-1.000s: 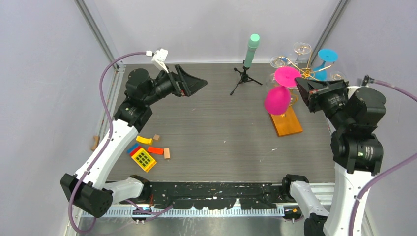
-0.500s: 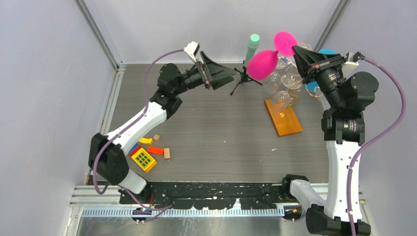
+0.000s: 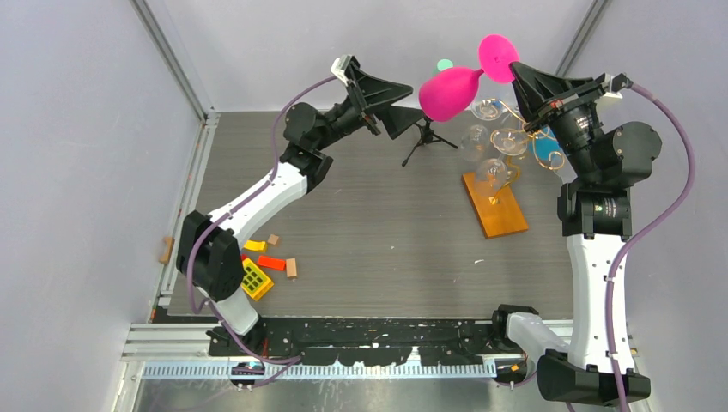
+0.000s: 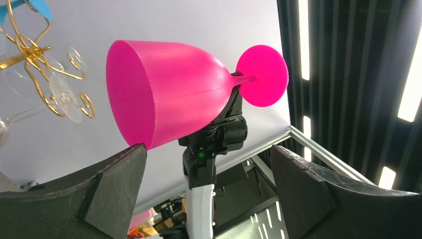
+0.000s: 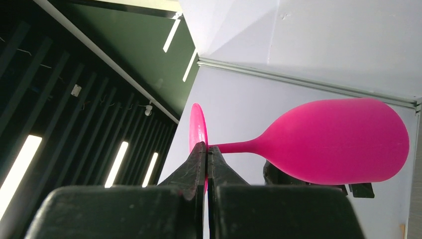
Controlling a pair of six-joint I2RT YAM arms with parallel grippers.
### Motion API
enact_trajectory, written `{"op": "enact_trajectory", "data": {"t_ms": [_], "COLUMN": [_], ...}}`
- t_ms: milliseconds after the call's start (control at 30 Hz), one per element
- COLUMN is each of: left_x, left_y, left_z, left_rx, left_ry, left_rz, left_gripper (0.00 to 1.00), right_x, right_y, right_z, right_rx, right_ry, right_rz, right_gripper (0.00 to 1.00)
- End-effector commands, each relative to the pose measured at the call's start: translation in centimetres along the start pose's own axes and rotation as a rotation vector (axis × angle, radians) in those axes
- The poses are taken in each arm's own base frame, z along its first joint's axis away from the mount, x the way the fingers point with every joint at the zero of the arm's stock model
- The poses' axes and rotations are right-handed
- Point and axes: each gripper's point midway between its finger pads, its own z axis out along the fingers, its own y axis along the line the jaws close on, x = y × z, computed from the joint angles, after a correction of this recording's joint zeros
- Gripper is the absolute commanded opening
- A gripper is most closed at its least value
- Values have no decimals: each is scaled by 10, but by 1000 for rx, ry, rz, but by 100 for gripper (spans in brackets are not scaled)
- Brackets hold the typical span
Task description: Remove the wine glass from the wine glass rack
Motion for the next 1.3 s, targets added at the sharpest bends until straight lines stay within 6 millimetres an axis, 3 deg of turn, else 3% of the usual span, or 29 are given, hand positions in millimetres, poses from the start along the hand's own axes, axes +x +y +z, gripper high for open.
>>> {"op": "enact_trajectory", "data": {"t_ms": [0,167,400,533,733,767,833,900,1000,1067,1133,1267], "left_x": [3,4,5,7,10,11,11,10,4,-2,-12,-40], "left_y": [-31,-40,-50,-57,-65,-68,-73,-77,-79,-80,-80,-71], "left_z": [4,7,10,9,5,4,3,1,-4,-10,-17,-40], "left_rx": [79,101,145,176,201,207,222,232,223,206,185,81], "left_ry": [9,21,40,52,57,57,57,54,43,29,11,-45], "left_rz": [18,20,22,14,32,37,50,70,106,134,166,235], "left_gripper": [97,94,75,51,6,0,0,0,0,0,0,0], "right_x": [16,17,19,15,9,9,8,6,3,1,0,-8], "right_y": [26,18,-4,-24,-30,-29,-32,-34,-42,-47,-52,-70], "right_z": [-6,-3,1,2,4,4,5,6,6,7,7,4], "right_rx": [-87,-70,5,46,44,42,45,49,71,93,126,238], "right_ry": [56,72,78,58,36,36,31,23,10,-2,-9,-57], "right_rz": [-10,45,111,144,169,170,173,176,182,163,120,-7], "right_gripper": [0,0,0,0,0,0,0,10,49,65,73,76]}}
